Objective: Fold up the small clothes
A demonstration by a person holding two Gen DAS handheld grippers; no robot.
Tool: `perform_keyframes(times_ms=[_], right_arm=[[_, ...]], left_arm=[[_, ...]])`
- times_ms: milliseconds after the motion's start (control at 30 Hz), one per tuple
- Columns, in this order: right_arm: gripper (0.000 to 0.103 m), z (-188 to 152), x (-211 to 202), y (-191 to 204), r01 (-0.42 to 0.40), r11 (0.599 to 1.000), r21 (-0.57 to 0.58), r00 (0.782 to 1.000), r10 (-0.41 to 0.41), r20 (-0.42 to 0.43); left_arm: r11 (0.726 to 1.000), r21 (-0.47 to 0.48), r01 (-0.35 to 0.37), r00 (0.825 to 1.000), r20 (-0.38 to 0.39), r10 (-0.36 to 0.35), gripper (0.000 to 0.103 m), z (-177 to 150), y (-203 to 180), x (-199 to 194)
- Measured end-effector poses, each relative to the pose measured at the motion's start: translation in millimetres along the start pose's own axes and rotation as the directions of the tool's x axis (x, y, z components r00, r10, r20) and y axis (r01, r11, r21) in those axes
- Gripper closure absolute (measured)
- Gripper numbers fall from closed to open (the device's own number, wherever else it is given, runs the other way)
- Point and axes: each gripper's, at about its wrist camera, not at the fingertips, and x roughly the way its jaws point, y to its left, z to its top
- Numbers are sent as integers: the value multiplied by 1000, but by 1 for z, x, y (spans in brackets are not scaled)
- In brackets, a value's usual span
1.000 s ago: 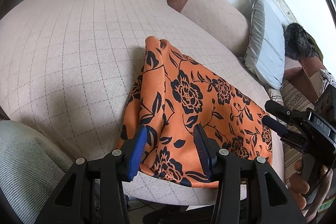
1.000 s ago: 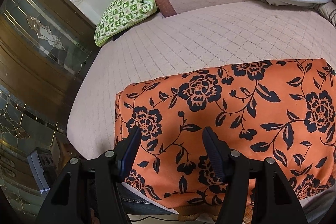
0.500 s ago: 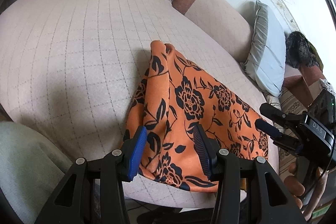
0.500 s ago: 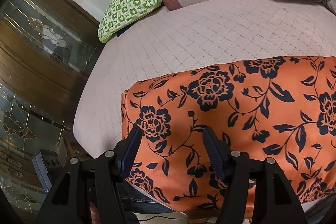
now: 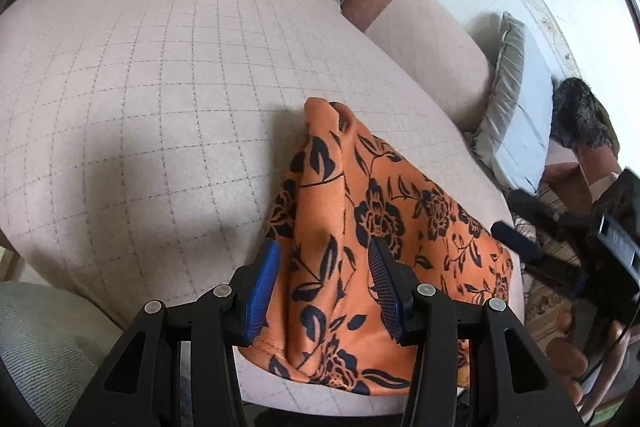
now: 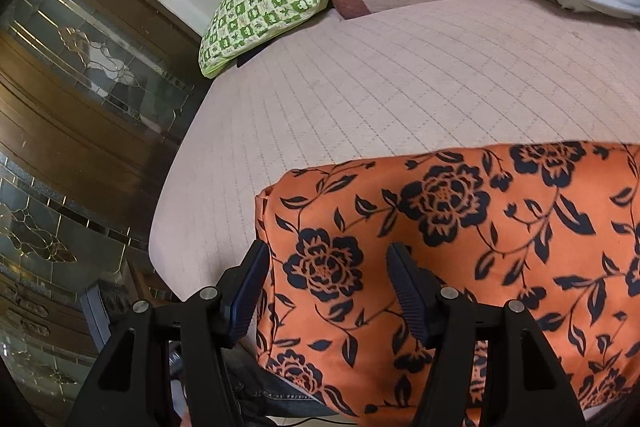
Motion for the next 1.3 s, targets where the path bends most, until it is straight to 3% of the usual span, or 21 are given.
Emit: perform_keyframes(times_ms=[267, 433, 700, 933, 1033, 1100, 1300], right_arm=[[39, 21, 15, 6, -33, 999, 8, 999, 34, -21], [39, 24, 38, 14, -48, 999, -3, 995, 48, -84], [39, 29, 90, 36, -66, 997, -46, 968, 53, -245], [39, 28, 133, 67, -8, 989, -146, 923, -49, -381], [39, 23, 152, 76, 30, 984, -178, 891, -107, -441], [39, 19, 165, 81, 64, 975, -210, 865, -160, -475], [39, 13, 195, 93, 161, 939, -305, 799, -305, -518]], left_arm=[[998, -64, 22, 999, -22, -23, 57, 2, 15, 6], [994, -101, 30, 999, -34, -34, 56, 5, 20, 12], [991, -137, 1, 982, -188, -27, 57, -3, 25, 45], [991, -133, 9, 979, -203, -36, 60, -2, 20, 54], [993, -121, 1, 979, -204, -26, 61, -4, 18, 58], [995, -103, -4, 980, -200, -16, 85, -6, 16, 58], [999, -3, 38, 989, -141, -38, 93, -10, -5, 46]])
